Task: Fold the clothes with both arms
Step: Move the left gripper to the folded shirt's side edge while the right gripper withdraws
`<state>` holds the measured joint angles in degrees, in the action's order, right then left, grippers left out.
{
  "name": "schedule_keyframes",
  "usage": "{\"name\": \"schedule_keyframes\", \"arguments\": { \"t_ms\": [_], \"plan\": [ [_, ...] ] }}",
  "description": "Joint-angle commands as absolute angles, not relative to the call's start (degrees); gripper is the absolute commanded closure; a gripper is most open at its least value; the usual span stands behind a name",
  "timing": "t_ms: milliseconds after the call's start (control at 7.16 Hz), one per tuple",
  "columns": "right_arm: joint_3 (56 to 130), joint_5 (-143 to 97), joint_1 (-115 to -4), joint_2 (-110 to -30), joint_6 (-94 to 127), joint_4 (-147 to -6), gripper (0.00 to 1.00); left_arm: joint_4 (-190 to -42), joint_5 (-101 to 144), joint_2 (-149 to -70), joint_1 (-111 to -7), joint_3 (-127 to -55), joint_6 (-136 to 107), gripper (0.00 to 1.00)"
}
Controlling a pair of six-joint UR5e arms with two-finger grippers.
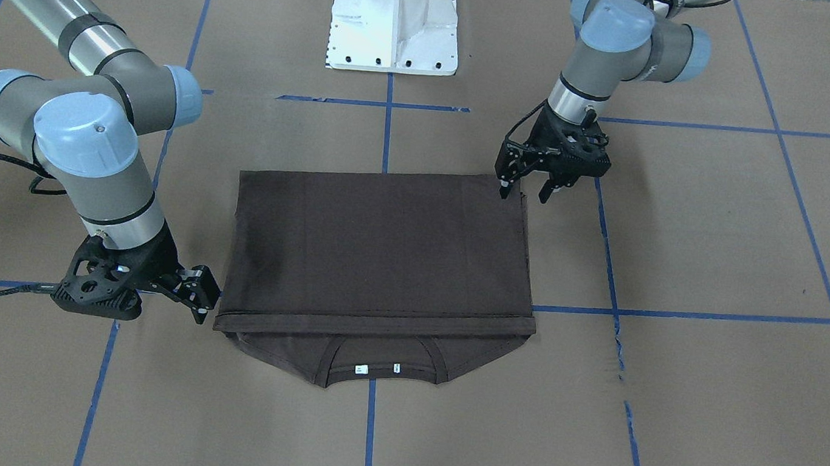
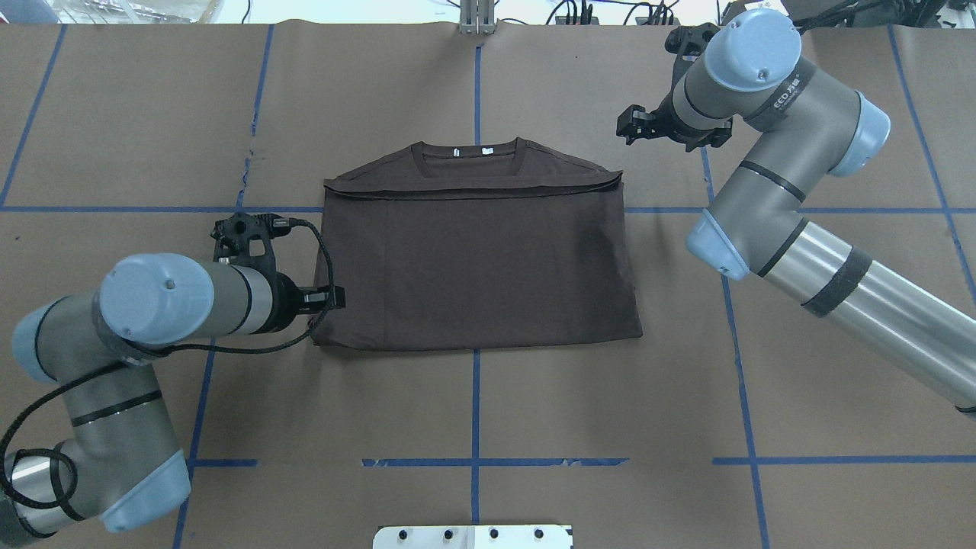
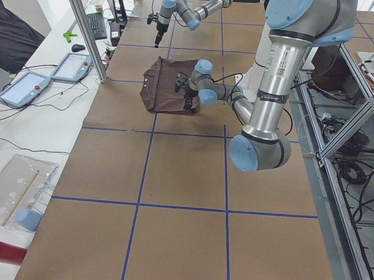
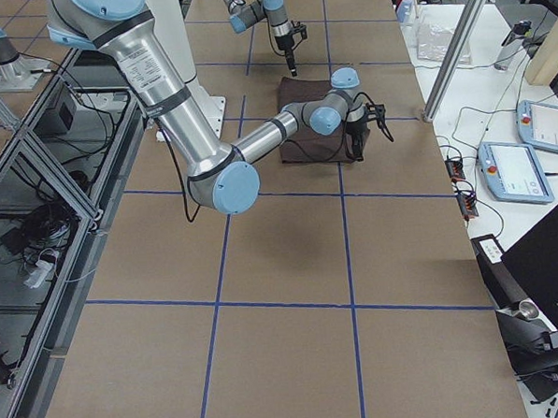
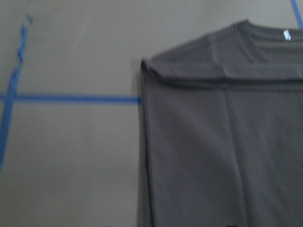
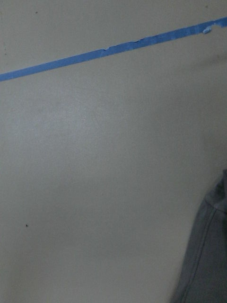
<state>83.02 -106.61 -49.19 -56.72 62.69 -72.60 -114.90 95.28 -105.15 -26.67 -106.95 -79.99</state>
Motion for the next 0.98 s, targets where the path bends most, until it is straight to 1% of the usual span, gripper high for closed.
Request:
{"name": "schedule_keyframes", "arguments": {
  "t_ms": [0, 838],
  "plan": [
    [83.1, -106.5, -49.2, -56.8, 62.7, -72.6, 0.00, -114.9, 93.2, -104.8, -23.3, -106.7, -85.7, 0.51],
    [83.0, -106.4, -49.2, -56.8, 62.7, -72.6, 0.00, -114.0, 93.5, -104.2, -23.3, -106.6, -85.3, 0.51]
  ]
}}
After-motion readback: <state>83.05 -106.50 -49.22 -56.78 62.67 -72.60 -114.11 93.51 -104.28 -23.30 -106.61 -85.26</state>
